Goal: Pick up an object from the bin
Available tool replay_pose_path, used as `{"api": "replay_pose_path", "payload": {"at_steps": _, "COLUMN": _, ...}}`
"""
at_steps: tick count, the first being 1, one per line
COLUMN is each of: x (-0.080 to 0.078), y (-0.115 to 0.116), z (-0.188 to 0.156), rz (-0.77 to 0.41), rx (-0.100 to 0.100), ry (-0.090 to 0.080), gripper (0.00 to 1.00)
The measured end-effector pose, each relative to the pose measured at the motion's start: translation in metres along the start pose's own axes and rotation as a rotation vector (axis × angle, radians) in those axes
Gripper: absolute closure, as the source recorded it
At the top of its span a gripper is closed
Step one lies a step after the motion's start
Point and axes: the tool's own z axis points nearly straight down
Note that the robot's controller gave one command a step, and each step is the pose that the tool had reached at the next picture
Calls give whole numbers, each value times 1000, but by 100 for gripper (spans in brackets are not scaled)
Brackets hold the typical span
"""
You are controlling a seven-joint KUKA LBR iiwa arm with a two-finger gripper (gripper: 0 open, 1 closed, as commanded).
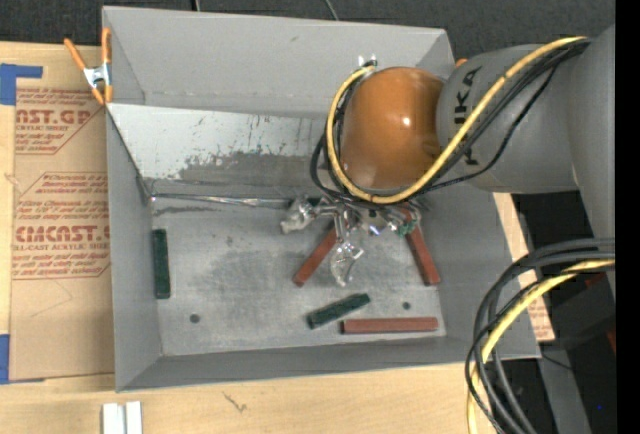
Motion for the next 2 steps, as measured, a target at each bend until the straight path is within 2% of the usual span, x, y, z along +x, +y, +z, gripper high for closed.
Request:
{"api": "replay_pose_path", "payload": {"at_steps": 1, "x": 12, "y": -21, "z": 18, "rz": -101, "rx": -2, "ry": -12, "gripper": 100}}
{"api": "replay_pose_path", "payload": {"at_steps": 2, "x": 12, "y": -21, "z": 18, "rz": -101, "rx": -2, "ry": -13, "gripper": 100}}
